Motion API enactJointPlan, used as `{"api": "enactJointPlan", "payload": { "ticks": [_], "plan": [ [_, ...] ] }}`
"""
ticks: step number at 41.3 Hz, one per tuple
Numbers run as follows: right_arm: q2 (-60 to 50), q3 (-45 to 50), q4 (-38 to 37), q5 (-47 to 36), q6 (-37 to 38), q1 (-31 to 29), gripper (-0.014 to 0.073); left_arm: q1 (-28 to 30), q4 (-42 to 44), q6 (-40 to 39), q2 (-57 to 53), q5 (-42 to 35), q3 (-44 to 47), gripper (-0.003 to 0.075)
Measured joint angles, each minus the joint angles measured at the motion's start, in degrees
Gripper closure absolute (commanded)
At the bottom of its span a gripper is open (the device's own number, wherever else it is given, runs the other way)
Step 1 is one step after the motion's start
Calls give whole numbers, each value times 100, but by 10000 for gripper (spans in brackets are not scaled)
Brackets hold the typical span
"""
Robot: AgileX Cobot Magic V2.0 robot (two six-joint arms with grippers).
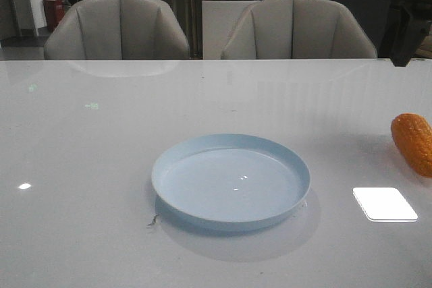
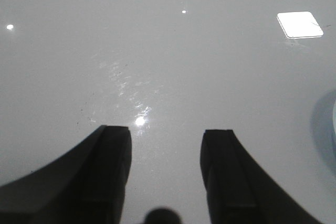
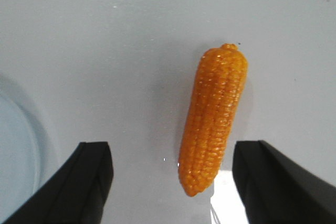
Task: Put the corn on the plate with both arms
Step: 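Lower the right gripper over the orange corn cob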
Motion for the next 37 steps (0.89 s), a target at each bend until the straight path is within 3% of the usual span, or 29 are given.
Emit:
{"api": "enactJointPlan", "payload": {
  "ticks": [17, 37],
  "plan": [
    [1454, -623, -193, 523, 300, -291, 12, 0, -2, 0, 0, 13, 0, 337],
    [2016, -623, -193, 417, 300, -291, 12, 0, -2, 0, 0, 13, 0, 337]
  ]
}}
